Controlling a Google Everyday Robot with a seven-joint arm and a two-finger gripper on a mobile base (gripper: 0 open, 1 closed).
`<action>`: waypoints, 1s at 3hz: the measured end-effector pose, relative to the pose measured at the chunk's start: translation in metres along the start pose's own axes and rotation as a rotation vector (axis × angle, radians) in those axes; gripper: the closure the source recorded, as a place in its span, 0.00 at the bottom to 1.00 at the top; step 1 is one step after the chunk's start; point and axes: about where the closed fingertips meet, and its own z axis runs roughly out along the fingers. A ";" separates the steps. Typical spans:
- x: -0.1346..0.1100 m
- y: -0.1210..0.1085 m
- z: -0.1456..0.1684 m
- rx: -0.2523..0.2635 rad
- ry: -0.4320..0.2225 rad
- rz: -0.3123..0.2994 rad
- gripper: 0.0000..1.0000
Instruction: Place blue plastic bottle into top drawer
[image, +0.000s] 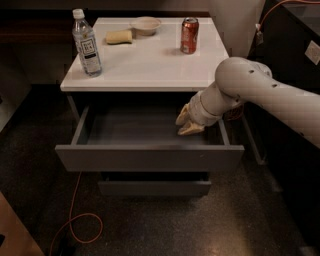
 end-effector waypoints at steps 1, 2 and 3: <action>0.012 -0.009 0.022 -0.006 0.005 0.029 0.82; 0.027 -0.004 0.051 -0.038 0.025 0.068 1.00; 0.032 0.004 0.065 -0.061 0.041 0.098 1.00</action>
Offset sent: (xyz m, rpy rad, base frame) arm 0.0348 -0.0070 -0.0701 -0.0185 0.0810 -0.0718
